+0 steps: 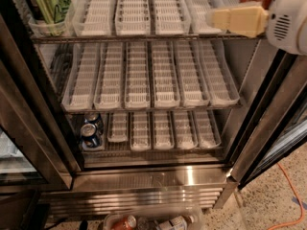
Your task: Pick coke can from top shelf of fridge
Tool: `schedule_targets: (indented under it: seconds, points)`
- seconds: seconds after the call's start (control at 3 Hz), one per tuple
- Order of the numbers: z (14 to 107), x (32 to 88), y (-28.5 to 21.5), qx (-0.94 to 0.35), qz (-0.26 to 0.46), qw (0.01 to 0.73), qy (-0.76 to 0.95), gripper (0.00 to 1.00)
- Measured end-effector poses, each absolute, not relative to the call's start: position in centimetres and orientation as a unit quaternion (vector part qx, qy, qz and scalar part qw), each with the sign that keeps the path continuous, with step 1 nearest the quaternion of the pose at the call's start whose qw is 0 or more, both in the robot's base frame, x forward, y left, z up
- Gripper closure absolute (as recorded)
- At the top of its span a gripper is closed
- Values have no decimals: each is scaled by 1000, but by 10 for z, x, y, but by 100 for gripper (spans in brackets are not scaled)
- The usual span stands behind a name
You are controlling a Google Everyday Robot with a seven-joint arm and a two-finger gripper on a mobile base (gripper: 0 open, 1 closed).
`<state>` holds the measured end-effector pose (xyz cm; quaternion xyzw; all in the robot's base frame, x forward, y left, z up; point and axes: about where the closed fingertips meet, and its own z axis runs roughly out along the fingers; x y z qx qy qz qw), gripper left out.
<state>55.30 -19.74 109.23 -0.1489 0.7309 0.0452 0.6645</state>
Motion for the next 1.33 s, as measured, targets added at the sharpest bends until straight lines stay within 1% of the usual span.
schedule_targets:
  seconds: [0.67, 1.0, 1.33]
  points:
    - [1101, 574, -197, -147, 45, 709, 688, 15]
    - [1100, 572, -207, -144, 31, 723, 675, 10]
    - [1096, 568, -217, -137, 15, 733, 667, 9]
